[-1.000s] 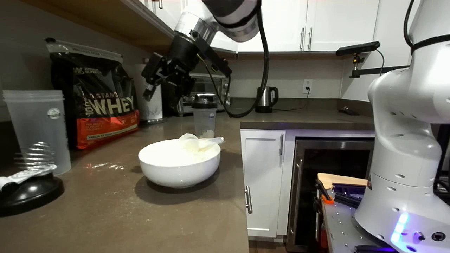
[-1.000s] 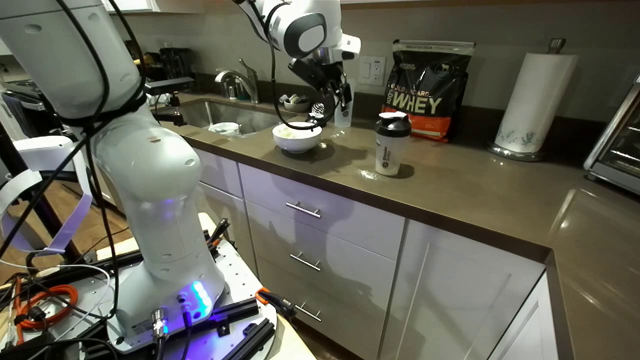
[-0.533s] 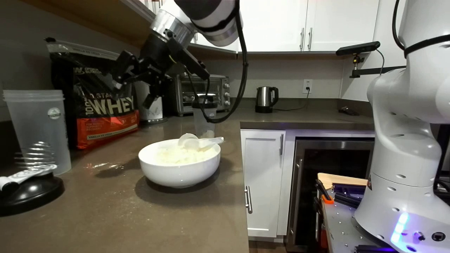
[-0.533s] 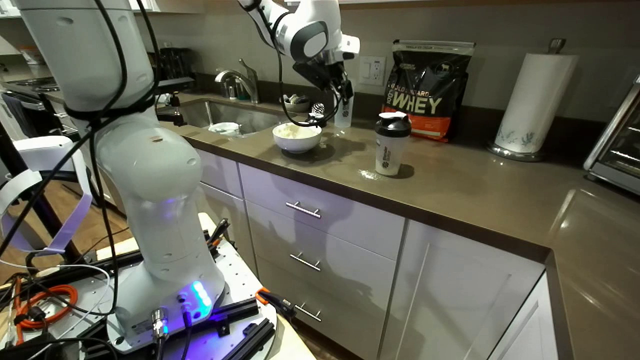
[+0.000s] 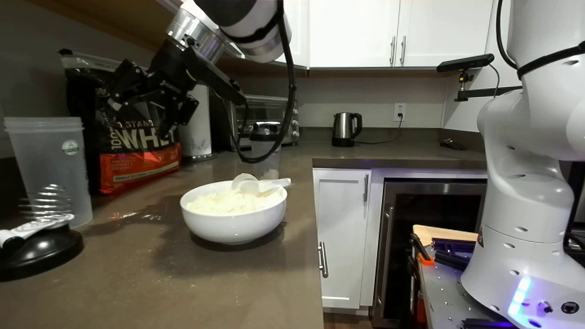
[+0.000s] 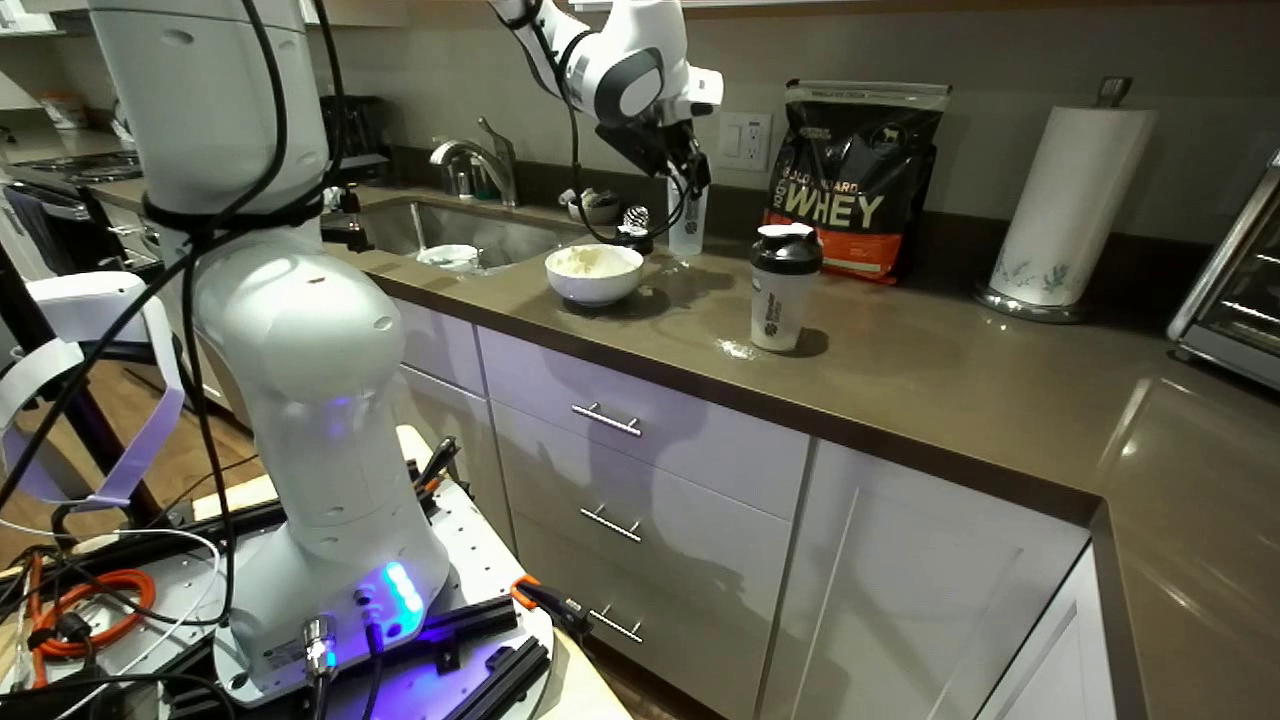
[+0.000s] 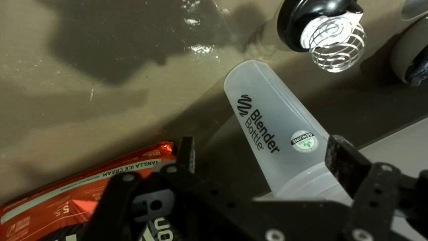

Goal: Move the clear cup forward

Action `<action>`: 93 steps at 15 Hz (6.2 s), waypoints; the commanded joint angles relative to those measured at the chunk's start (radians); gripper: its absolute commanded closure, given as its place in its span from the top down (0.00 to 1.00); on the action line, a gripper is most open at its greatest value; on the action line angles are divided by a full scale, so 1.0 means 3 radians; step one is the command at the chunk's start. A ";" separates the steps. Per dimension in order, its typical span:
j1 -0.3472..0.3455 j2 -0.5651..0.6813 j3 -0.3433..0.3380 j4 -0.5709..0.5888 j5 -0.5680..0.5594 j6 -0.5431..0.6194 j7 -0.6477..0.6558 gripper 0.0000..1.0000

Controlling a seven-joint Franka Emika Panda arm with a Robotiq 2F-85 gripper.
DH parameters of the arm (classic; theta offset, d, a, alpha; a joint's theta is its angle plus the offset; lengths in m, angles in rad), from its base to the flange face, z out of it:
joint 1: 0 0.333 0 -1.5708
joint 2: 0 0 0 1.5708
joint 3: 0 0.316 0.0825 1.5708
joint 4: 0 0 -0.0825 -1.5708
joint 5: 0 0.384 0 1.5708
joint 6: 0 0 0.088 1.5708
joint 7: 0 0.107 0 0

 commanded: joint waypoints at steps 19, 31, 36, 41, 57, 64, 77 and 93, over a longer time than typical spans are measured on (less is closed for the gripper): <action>0.0007 0.0316 0.0088 0.0360 0.0074 0.0368 0.0063 1.00; 0.0011 0.0560 0.0055 0.0691 -0.0178 0.0343 0.0301 1.00; 0.0028 0.0681 0.0038 0.0772 -0.0230 0.0363 0.0364 1.00; 0.0040 0.0743 0.0028 0.0852 -0.0274 0.0357 0.0410 1.00; 0.0426 0.0869 -0.0397 0.0975 -0.0733 0.0284 0.0874 0.60; 0.0598 0.0750 -0.0603 0.0858 -0.0771 0.0306 0.0935 0.15; 0.0680 0.0562 -0.0861 0.0552 -0.0661 0.0319 0.0896 0.03; 0.0244 -0.0877 -0.0528 -0.0592 -0.1125 -0.0326 0.0904 0.03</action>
